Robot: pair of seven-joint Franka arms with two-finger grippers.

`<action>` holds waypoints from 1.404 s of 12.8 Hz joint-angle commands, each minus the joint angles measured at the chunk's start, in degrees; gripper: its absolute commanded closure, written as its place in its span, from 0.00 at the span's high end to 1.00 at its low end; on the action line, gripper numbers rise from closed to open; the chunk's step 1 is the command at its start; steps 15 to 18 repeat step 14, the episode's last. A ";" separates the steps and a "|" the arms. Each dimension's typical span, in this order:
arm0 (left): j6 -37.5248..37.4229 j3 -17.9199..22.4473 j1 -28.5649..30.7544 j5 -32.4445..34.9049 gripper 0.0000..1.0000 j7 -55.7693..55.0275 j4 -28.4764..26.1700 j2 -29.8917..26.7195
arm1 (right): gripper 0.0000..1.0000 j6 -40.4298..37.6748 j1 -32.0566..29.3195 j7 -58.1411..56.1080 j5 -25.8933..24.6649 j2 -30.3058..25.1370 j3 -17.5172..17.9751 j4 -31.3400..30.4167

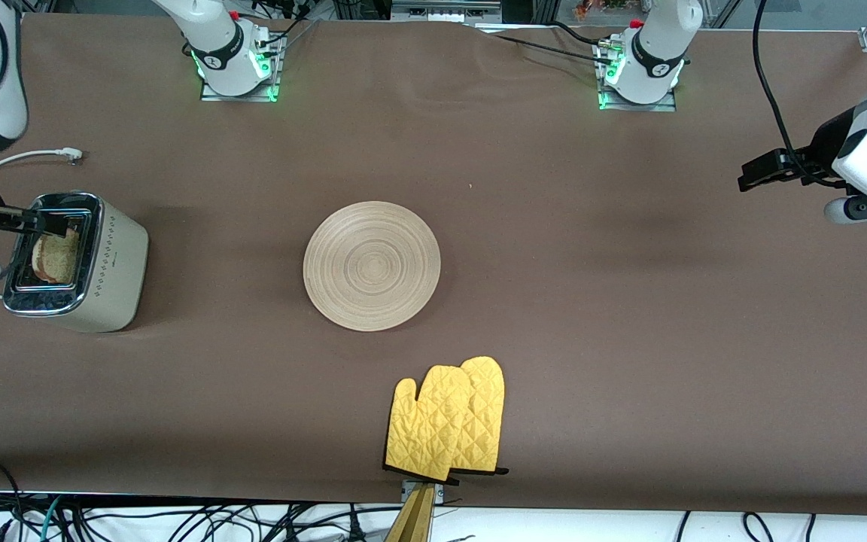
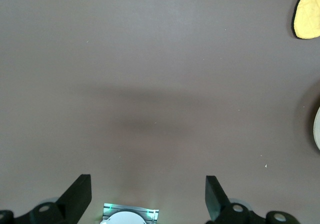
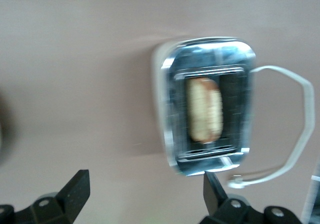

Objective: Move plate and put bread in toaster

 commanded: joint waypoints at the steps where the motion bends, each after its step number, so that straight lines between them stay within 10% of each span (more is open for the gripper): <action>1: 0.26 -0.10 0.13 -1.06 1.00 -0.22 -0.15 -0.49 | 1.00 -2.05 0.42 -1.35 6.53 -2.27 0.32 1.13; 7: -0.01 -0.10 0.13 -1.06 1.00 -0.22 -0.15 -0.49 | 1.00 13.73 -3.53 -7.15 5.66 -16.16 5.68 -19.52; 18: -0.97 -0.19 -0.13 -0.80 1.00 0.57 0.46 -0.22 | 1.00 10.43 -3.70 -7.85 4.87 -17.50 5.24 -17.17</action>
